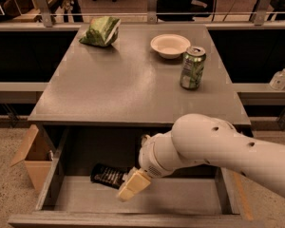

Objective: Pick rxbar chocolate from top drawer and place on counter

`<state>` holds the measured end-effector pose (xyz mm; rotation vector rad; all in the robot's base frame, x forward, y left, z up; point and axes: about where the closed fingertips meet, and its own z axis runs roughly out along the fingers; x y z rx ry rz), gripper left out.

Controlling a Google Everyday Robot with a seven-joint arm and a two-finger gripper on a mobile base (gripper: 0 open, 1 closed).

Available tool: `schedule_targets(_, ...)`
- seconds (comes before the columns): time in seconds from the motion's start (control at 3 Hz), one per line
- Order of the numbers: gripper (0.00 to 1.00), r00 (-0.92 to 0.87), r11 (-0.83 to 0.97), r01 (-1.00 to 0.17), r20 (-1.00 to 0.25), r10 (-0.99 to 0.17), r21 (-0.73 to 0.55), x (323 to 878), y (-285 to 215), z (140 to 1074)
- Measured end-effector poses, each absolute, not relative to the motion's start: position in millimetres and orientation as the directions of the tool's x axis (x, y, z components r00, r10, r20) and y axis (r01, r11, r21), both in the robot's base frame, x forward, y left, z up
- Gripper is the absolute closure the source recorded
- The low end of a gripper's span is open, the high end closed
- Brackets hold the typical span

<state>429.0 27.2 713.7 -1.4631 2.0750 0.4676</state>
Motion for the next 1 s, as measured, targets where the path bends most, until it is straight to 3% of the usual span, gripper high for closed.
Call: schedule_targets(1.0, 0.0, -0.249, 0.341, -0.94, -0.644, -0.724, -0.02, 434.6, 42.3, 701.2)
